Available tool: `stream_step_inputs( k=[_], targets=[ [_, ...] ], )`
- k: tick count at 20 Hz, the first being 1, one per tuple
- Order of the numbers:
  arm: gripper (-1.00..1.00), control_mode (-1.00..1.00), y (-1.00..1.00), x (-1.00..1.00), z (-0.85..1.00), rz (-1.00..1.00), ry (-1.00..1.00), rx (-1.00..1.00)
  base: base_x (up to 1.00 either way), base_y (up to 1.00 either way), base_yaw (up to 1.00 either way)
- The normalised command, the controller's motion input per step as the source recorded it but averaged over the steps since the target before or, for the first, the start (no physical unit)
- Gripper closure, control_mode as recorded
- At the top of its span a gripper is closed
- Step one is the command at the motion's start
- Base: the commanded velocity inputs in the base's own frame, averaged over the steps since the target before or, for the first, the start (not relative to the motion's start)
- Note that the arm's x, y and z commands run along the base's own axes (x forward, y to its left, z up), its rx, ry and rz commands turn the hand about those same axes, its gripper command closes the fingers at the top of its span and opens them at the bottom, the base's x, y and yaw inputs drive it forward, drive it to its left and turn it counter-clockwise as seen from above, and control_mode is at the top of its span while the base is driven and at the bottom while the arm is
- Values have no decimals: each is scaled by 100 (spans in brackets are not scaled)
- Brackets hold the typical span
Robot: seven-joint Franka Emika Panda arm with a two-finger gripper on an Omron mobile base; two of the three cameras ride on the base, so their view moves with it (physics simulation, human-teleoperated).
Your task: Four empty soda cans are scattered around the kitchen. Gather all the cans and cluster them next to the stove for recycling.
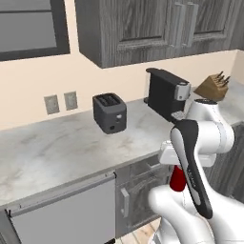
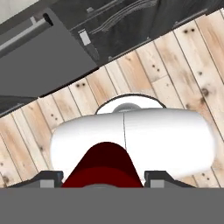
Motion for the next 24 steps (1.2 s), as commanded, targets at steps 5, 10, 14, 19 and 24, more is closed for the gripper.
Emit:
stream_step_inputs(
  k=[5,10,14,19,24],
  targets=[
    [100,100,0,0,0,0,0,0,0,92,17],
    [100,100,0,0,0,0,0,0,0,97,19],
    [100,100,0,0,0,0,0,0,0,98,18],
    [100,100,0,0,0,0,0,0,0,99,17],
    [100,100,0,0,0,0,0,0,0,99,17]
  ],
)
